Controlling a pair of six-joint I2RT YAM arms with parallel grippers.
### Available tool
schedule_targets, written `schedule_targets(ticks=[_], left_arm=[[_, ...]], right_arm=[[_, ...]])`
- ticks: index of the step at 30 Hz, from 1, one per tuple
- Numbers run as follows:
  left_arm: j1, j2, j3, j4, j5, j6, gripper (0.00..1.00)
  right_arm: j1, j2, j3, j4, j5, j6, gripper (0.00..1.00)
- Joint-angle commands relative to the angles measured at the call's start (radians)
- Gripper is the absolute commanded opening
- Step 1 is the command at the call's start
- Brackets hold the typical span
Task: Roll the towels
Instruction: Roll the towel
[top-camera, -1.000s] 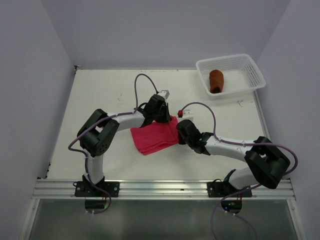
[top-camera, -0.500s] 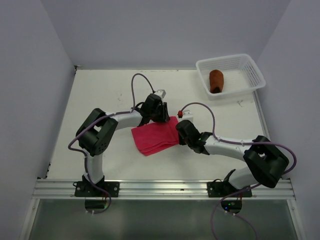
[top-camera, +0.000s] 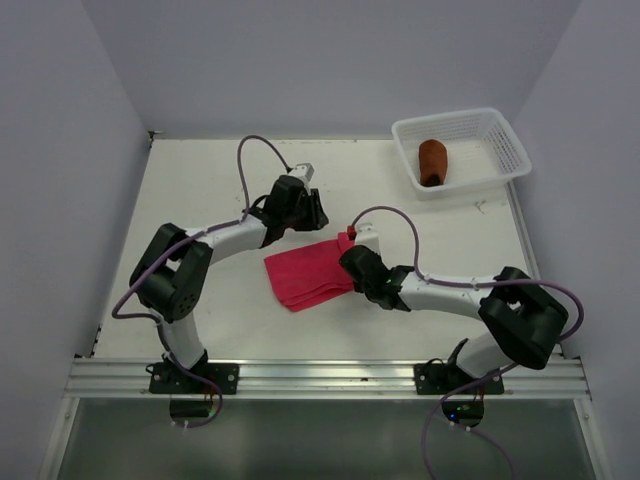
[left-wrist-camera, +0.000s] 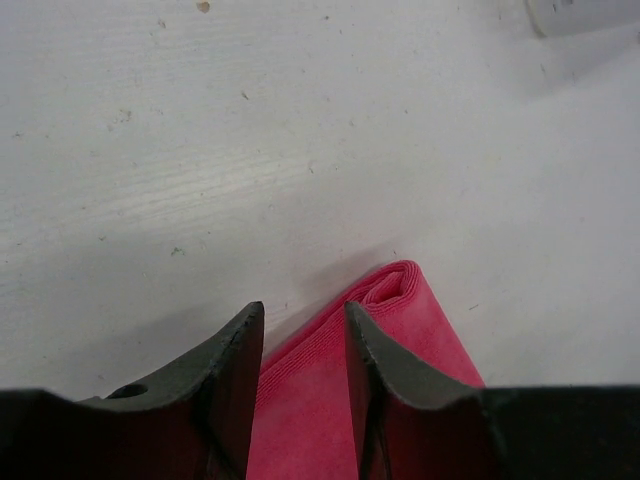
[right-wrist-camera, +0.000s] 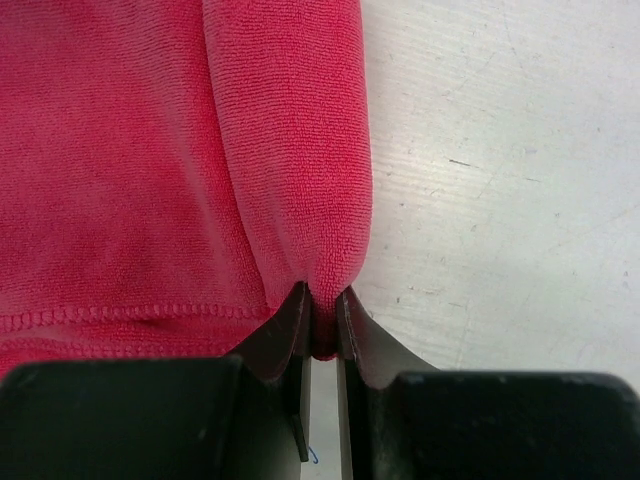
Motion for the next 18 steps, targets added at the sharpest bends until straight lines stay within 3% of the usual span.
schedule_targets(ticks=[1,9,18], left_arm=[[0.016,-0.065,-0.022,0.027,0.018,0.007,0.42],[0.052,-0.119,-0.054,0.035,0.038,0.006,0.42],[0.077,-0.157,-0.085,0.035,0.047,0.011,0.42]], right_arm=[[0.037,0.031,0.06,-0.039,0.109,-0.009,0.0],[0.162,0.138,0.161,-0.133,0.305,-0.044,0.0],[0.31,0.396,0.383,-0.372,0.503,-0.065,0.0]])
